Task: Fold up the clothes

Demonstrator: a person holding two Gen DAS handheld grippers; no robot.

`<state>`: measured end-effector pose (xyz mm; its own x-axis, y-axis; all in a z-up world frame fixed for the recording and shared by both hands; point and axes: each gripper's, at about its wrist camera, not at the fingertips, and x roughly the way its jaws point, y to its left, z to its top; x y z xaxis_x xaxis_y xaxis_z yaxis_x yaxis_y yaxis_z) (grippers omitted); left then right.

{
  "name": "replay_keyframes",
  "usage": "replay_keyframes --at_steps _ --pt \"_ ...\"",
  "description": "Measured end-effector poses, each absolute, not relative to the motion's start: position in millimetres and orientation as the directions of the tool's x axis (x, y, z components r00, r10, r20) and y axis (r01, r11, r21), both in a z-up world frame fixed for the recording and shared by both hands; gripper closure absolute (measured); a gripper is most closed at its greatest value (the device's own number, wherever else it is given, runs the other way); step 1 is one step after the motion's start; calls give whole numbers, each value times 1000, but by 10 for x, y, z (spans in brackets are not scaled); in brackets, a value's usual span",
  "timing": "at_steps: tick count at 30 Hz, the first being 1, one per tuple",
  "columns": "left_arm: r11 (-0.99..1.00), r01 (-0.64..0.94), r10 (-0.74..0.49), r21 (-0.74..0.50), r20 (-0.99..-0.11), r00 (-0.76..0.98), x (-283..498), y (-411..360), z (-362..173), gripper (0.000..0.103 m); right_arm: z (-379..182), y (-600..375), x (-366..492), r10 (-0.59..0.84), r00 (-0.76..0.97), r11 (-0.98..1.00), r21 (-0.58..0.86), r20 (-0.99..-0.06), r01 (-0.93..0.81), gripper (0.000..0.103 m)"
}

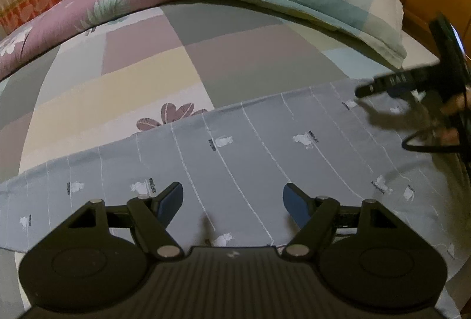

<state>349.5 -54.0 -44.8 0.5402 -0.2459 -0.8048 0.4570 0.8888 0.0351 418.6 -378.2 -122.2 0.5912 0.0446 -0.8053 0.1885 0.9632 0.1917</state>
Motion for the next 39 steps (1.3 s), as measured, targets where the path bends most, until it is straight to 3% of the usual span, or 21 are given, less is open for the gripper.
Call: replay_keyframes --at_steps 5,12,24,31,39 --pt "909 416 -240 -2 -818 523 3472 -508 -429 27 -1042 -3815 4146 58 538 966 183 -841 182 0" --pt "906 420 -256 -56 -862 438 3185 -429 -497 28 -914 -3377 3145 112 461 988 147 -881 40 0" --pt "833 501 -391 -236 -891 230 2163 -309 -451 27 -930 -2796 2008 163 274 980 124 -948 -155 0" --pt "772 609 -351 -182 -921 170 1672 -501 -641 28 -930 -2725 1890 196 267 979 173 -943 -107 0" --pt "791 589 -376 -167 -892 252 1963 -724 -623 29 -901 -2672 1889 205 280 973 162 -938 -167 0"
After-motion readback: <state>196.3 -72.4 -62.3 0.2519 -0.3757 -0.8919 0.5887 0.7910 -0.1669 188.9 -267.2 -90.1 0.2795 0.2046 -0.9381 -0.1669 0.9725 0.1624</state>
